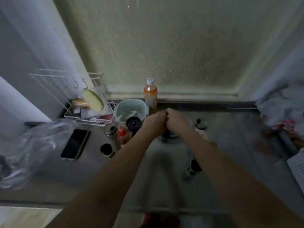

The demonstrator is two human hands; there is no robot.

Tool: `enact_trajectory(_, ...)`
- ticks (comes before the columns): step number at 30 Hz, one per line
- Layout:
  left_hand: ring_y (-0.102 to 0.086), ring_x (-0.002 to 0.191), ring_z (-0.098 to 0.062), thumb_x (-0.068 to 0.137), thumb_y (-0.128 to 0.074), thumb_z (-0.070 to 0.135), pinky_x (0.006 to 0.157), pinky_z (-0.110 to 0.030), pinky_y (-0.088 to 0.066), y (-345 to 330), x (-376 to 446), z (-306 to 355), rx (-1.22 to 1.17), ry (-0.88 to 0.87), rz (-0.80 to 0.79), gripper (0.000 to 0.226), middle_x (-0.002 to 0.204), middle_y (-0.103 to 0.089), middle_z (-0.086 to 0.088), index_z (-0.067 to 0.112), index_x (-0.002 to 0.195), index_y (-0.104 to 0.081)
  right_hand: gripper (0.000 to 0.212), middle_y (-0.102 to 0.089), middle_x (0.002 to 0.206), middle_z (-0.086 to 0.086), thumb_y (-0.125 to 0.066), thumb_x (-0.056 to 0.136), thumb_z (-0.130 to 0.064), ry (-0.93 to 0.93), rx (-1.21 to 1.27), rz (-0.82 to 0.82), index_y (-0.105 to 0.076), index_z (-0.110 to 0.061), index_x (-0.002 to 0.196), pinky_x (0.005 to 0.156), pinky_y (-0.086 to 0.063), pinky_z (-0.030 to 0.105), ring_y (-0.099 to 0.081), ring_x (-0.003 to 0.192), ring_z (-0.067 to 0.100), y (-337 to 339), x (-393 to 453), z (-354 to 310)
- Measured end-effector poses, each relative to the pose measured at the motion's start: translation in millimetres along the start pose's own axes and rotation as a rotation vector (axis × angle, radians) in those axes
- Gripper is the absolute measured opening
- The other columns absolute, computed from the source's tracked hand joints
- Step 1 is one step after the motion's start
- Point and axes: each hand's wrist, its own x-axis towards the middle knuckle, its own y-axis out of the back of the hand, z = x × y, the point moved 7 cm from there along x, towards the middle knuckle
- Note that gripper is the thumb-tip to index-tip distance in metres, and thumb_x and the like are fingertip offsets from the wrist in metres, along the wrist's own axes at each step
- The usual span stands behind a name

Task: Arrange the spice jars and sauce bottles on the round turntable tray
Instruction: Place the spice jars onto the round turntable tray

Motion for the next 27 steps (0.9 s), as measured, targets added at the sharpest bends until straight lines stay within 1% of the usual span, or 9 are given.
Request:
enact_trajectory(3,-0.056,0.107,-0.036,0.087,-0.051,0.012,0.084,-0.046,-0.048,-40.1,-1.1,-9.2,-0.02,0.005,-0.028,0.042,0.118,-0.055,-0.017,0.008,0.127,-0.043,0.023,-0.059,0.116,0.016,-0.039,0.095,-0.011,-0.082,0.067,0.023,-0.049,-0.011,0.115,0.08,-0.047,0.04,-0.057,0.097,0.031,-36.2,3.0,25.7)
enact_trajectory(5,-0.054,0.109,-0.033,0.086,-0.052,0.015,0.087,-0.044,-0.045,-65.9,-3.6,-15.9,-0.021,-0.015,0.0,0.047,0.12,-0.056,-0.014,0.012,0.131,-0.04,0.03,-0.061,0.115,0.012,-0.034,0.098,-0.013,-0.109,0.17,0.111,-0.048,-0.013,0.125,0.079,-0.047,0.037,-0.059,0.102,0.031,-55.6,-6.2,41.0)
enact_trajectory(9,-0.049,0.118,-0.026,0.086,-0.053,0.024,0.097,-0.039,-0.035,-92.1,3.7,-26.2,-0.041,-0.115,0.136,0.049,0.129,-0.054,-0.007,0.016,0.132,-0.039,0.024,-0.064,0.1,0.011,-0.037,0.098,-0.017,-0.044,0.229,0.39,-0.056,-0.014,0.113,0.074,-0.05,0.042,-0.061,0.089,0.028,-73.2,-4.6,58.8)
enact_trajectory(11,-0.05,0.115,-0.025,0.085,-0.053,0.025,0.095,-0.037,-0.033,-101.8,8.1,-33.4,-0.07,-0.134,0.228,0.043,0.124,-0.056,-0.006,0.017,0.126,-0.044,0.022,-0.065,0.093,0.011,-0.039,0.096,-0.017,-0.013,0.206,0.507,-0.057,-0.015,0.109,0.071,-0.05,0.042,-0.061,0.084,0.028,-83.3,2.9,64.5)
enact_trajectory(14,-0.051,0.107,-0.023,0.085,-0.053,0.025,0.09,-0.033,-0.031,-115.1,14.2,-43.4,-0.167,-0.131,0.366,0.03,0.112,-0.059,-0.004,0.018,0.115,-0.05,0.021,-0.067,0.086,0.008,-0.043,0.094,-0.016,0.033,0.184,0.642,-0.061,-0.017,0.105,0.069,-0.047,0.037,-0.061,0.079,0.025,-93.5,12.5,72.1)
enact_trajectory(17,-0.052,0.096,-0.023,0.086,-0.053,0.021,0.085,-0.029,-0.029,-127.0,15.4,-47.2,-0.264,-0.105,0.5,0.015,0.1,-0.06,-0.006,0.016,0.1,-0.051,0.019,-0.067,0.079,0.006,-0.043,0.093,-0.018,0.079,0.133,0.729,-0.06,-0.019,0.102,0.062,-0.044,0.033,-0.061,0.072,0.024,-101.6,16.8,81.1)
enact_trajectory(19,-0.054,0.088,-0.023,0.086,-0.054,0.019,0.08,-0.029,-0.029,-136.0,12.4,-45.0,-0.299,-0.123,0.543,0.009,0.093,-0.061,-0.007,0.015,0.094,-0.051,0.019,-0.066,0.074,0.006,-0.042,0.093,-0.019,0.092,0.088,0.777,-0.058,-0.02,0.102,0.057,-0.046,0.036,-0.061,0.066,0.026,-104.9,15.7,86.6)
enact_trajectory(24,-0.06,0.075,-0.027,0.084,-0.051,0.022,0.074,-0.034,-0.038,-144.3,3.9,-46.4,-0.331,-0.203,0.596,0.006,0.082,-0.066,-0.008,0.021,0.088,-0.046,0.019,-0.066,0.075,0.009,-0.04,0.096,-0.02,0.119,0.056,0.879,-0.058,-0.015,0.099,0.054,-0.034,0.031,-0.058,0.064,0.028,-109.0,5.7,90.9)
enact_trajectory(27,-0.06,0.073,-0.031,0.087,-0.051,0.019,0.069,-0.034,-0.032,-148.8,-19.1,-42.4,-0.303,-0.22,0.637,0.015,0.079,-0.067,-0.01,0.022,0.083,-0.037,0.023,-0.067,0.083,0.01,-0.037,0.097,-0.021,0.106,0.04,0.882,-0.058,-0.014,0.103,0.057,-0.033,0.031,-0.054,0.067,0.026,-118.6,-13.8,89.7)
